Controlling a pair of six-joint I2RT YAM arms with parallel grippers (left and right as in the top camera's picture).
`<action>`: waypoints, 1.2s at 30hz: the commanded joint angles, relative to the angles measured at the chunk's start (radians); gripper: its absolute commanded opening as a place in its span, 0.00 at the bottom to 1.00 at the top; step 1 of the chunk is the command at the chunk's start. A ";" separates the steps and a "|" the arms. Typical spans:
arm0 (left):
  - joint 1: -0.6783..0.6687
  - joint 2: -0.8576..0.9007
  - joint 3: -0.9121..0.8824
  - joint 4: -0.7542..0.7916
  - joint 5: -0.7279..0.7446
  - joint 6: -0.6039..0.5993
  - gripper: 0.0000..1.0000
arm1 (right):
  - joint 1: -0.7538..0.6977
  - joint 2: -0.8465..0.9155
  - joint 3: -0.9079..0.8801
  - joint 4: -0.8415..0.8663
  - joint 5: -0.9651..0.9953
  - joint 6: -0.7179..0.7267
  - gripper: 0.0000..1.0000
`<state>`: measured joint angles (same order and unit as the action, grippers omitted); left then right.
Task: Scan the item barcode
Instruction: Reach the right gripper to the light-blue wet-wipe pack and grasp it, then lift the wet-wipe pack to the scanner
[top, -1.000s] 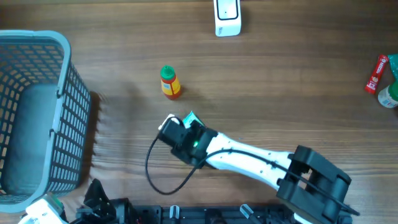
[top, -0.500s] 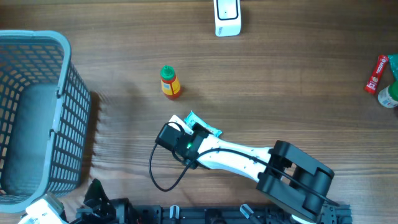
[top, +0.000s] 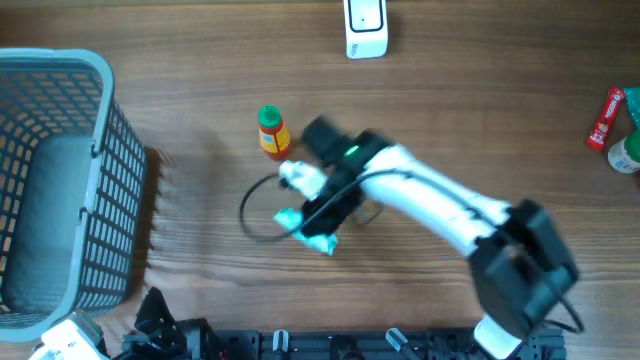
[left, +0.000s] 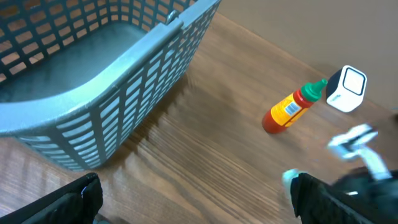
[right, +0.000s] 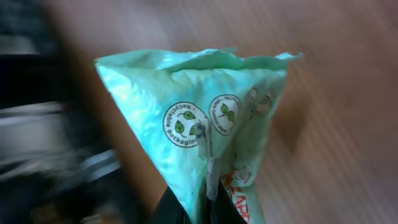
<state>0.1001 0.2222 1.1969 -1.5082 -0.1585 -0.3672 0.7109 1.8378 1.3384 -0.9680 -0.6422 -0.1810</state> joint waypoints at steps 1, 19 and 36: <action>0.007 -0.006 0.002 0.003 0.001 0.016 1.00 | -0.169 -0.052 0.020 -0.099 -0.518 -0.282 0.04; 0.007 -0.006 0.002 0.003 0.001 0.016 1.00 | -0.316 -0.052 -0.008 -0.589 -0.670 -1.282 0.04; 0.007 -0.006 0.002 0.003 0.001 0.016 1.00 | -0.330 -0.047 0.003 0.353 0.596 0.263 0.04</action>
<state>0.1001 0.2222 1.1973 -1.5074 -0.1585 -0.3672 0.3927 1.7977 1.3182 -0.6559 -0.1799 0.0074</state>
